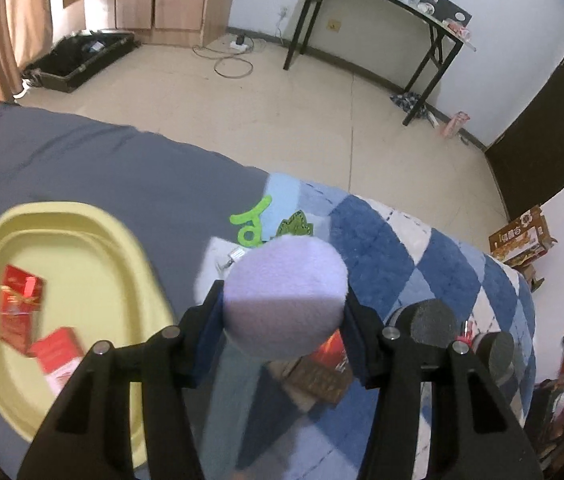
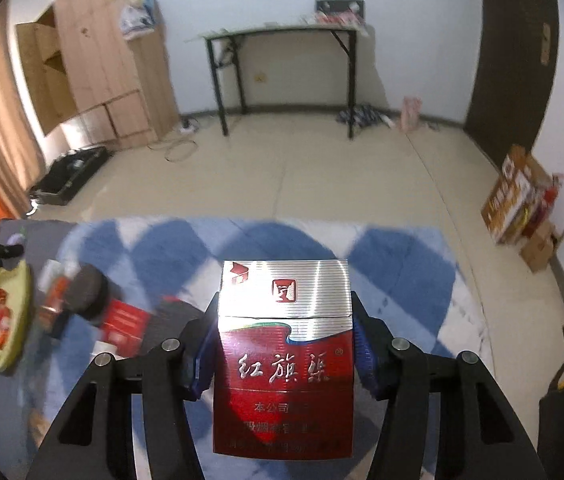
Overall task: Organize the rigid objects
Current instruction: 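Carry the pack and plush ball into the yellow basin and release both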
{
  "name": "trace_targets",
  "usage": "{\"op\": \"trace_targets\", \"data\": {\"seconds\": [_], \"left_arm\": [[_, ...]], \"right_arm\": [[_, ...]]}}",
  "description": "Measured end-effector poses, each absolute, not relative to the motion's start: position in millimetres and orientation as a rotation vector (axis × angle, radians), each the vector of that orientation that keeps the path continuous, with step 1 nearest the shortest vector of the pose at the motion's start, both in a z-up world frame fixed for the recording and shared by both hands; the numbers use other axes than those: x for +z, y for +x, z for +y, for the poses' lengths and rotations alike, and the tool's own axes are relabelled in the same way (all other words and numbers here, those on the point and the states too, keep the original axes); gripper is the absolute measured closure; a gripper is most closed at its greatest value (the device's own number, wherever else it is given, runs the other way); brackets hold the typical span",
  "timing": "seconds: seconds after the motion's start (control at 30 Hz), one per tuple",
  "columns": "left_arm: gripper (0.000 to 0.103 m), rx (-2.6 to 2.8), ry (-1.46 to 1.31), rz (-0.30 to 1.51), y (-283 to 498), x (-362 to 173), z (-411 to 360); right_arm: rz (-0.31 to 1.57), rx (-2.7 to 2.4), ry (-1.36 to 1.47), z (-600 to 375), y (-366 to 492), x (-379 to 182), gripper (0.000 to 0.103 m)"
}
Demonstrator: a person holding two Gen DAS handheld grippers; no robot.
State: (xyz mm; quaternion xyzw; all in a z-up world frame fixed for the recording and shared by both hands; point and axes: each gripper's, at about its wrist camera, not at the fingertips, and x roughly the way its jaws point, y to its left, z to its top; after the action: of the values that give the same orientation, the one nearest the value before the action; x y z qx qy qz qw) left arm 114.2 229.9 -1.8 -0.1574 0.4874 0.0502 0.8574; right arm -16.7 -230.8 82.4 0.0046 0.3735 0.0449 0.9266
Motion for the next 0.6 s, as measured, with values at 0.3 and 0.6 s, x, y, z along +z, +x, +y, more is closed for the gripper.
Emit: {"op": "trace_targets", "data": {"seconds": [0.3,0.6], "left_arm": [[0.048,0.190,-0.290,0.959,68.1,32.0,268.7],[0.048,0.282,-0.329,0.963,20.2,28.9,354.0]], "right_arm": [[0.669,0.300,0.003,-128.7,-63.5,154.7,0.048],[0.698,0.519,-0.058,-4.2,-89.3,145.5,0.048]]}}
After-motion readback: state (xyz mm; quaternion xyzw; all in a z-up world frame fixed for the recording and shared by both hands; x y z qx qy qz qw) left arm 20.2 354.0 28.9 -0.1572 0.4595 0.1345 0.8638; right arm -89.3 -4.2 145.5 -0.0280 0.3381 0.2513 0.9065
